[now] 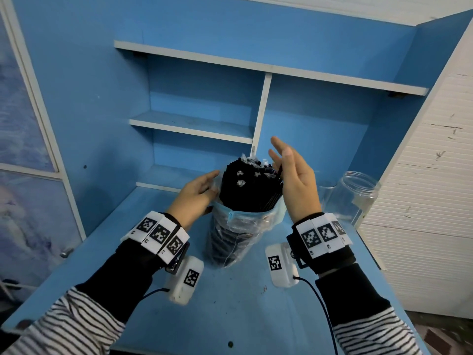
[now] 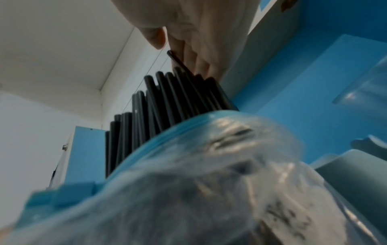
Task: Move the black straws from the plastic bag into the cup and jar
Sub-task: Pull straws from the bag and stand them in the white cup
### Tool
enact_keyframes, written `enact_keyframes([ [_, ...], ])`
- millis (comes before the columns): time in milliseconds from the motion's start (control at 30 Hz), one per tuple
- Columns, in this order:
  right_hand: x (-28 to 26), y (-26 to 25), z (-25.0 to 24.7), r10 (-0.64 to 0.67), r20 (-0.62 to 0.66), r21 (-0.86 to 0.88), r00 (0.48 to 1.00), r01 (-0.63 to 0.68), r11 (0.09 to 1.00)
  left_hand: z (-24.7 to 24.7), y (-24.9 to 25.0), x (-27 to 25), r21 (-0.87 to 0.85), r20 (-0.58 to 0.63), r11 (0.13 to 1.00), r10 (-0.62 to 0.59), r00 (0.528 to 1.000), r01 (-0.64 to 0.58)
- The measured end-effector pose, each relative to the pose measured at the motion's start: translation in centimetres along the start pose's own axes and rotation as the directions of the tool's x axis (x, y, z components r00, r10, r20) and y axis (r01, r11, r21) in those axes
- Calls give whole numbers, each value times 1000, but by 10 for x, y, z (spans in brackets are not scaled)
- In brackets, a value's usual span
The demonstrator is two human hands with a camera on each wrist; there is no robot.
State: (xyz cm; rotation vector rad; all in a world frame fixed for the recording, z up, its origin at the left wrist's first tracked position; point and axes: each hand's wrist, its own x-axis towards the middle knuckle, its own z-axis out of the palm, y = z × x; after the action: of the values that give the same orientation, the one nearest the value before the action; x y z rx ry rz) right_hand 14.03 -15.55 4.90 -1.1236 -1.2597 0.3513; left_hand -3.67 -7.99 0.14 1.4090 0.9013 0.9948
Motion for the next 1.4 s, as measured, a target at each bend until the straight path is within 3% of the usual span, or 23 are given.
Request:
enact_keyframes([
  [133, 2, 12, 0, 25, 12, -333, 1000, -20, 943, -1, 2, -1, 6, -6, 1000, -4, 1000, 4],
  [267, 3, 3, -3, 114, 13, -247, 993, -107, 963, -4, 6, -2, 3, -17, 1000, 7, 1000, -7],
  [433, 4, -3, 14, 167, 299, -405, 939, -34, 914, -3, 11, -2, -11, -73, 998, 53, 996, -54],
  [600, 6, 3, 35, 154, 399, -380, 904, 10, 925, -27, 25, 0, 44, -185, 987, 161, 970, -155],
  [867, -16, 37, 53, 280, 565, -237, 776, -173, 956, -47, 41, -1, 199, -157, 959, 233, 960, -200],
  [967, -12, 45, 43, 252, 467, -158, 848, -201, 967, -40, 31, 0, 317, -137, 932, 227, 964, -174],
  [1067, -6, 63, 16, 274, 238, -131, 932, -249, 960, -33, 17, 2, 367, -78, 918, 189, 979, -148],
  [1167, -3, 84, -12, 384, 47, -161, 922, -373, 914, -24, 6, 5, 349, -33, 927, 154, 987, -133],
  [1233, -2, 97, -21, 408, -57, -287, 911, -406, 867, -17, -1, 10, 352, -7, 928, 134, 991, -123],
  [1333, 2, 110, -23, 335, -202, -398, 920, -390, 831, -8, -11, 17, 364, 6, 926, 105, 994, -100],
  [1400, 5, 114, -21, 294, -232, -424, 927, -368, 828, -7, -16, 22, 397, 8, 913, 94, 996, -89],
])
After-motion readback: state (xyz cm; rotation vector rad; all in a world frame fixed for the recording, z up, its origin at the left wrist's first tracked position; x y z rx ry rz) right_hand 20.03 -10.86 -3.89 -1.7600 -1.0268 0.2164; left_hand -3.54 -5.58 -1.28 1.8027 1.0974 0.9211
